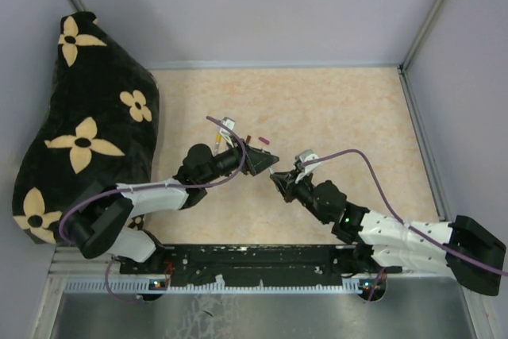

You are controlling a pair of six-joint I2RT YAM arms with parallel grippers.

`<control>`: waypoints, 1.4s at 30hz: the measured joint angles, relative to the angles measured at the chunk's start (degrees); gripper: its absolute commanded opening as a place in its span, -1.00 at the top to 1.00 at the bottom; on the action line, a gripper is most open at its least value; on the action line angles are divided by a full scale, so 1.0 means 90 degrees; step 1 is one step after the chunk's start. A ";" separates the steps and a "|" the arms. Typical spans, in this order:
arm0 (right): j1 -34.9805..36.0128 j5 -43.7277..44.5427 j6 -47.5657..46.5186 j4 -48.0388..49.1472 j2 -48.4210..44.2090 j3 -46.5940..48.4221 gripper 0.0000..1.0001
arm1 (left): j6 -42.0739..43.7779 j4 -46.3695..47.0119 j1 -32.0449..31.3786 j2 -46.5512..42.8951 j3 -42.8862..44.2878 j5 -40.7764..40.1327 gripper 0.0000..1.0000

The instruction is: Insert the pens into the pen caps

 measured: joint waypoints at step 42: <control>-0.0007 -0.0228 0.0202 -0.1146 0.0163 0.0614 0.43 | 0.1574 -0.2373 -0.0617 -0.0338 0.0896 -0.0576 1.00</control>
